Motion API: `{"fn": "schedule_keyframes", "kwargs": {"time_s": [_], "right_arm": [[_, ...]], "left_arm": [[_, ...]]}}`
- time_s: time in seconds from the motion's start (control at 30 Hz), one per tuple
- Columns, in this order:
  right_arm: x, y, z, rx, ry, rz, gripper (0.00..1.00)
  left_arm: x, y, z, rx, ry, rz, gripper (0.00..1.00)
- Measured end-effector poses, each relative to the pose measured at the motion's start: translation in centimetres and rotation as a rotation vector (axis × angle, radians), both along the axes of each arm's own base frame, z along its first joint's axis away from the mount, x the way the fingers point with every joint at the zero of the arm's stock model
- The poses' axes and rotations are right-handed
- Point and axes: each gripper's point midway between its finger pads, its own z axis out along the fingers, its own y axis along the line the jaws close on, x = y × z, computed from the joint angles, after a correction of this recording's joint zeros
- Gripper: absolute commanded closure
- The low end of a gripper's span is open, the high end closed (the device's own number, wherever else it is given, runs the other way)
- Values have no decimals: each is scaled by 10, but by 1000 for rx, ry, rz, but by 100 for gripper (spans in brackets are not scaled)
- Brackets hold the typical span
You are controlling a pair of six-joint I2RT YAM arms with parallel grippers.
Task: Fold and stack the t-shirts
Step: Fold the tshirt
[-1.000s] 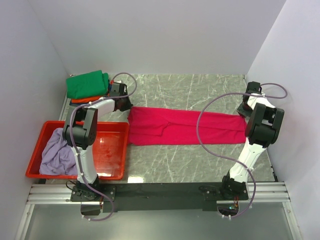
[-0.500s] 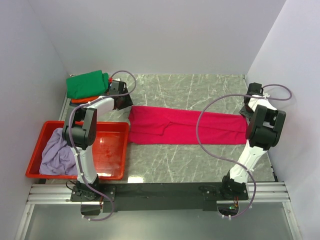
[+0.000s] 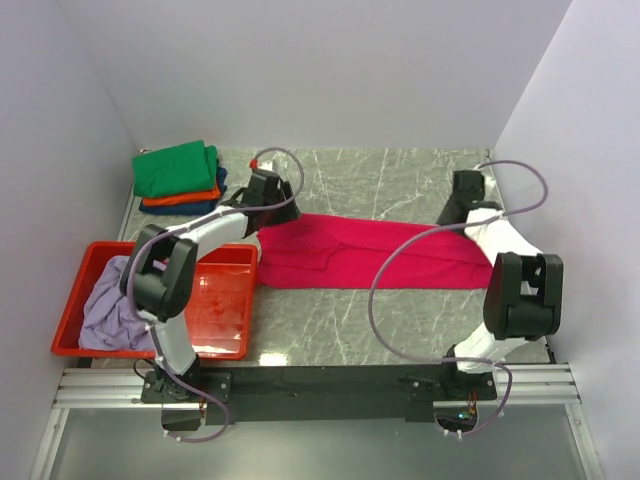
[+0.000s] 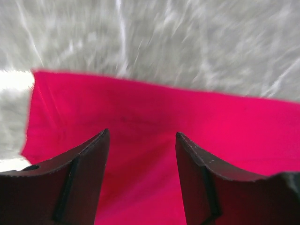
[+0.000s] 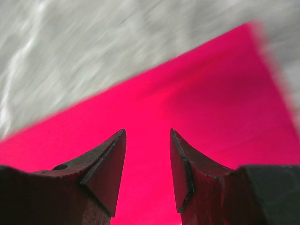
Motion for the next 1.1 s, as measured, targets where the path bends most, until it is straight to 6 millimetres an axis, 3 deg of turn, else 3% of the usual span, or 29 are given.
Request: {"fn": "schedule_keyframes", "kwargs": {"time_s": [0.07, 0.17, 0.43, 0.63, 0.87, 1.1], "right_arm": [[-5, 29, -6, 51, -8, 75, 50], [-12, 53, -21, 121, 6, 135, 50], [-14, 78, -58, 191, 90, 193, 50], [-18, 99, -62, 193, 112, 245, 50], [-24, 107, -72, 179, 154, 261, 50], [-33, 118, -74, 144, 194, 291, 46]], "left_arm": [[-6, -3, -31, -9, 73, -12, 36], [-14, -4, -67, -15, 161, -17, 36], [18, -27, -63, -75, 147, -53, 36], [52, -42, -61, -84, 125, -60, 35], [92, -51, -59, -95, 114, -64, 35], [119, -50, -57, -113, 103, -72, 35]]}}
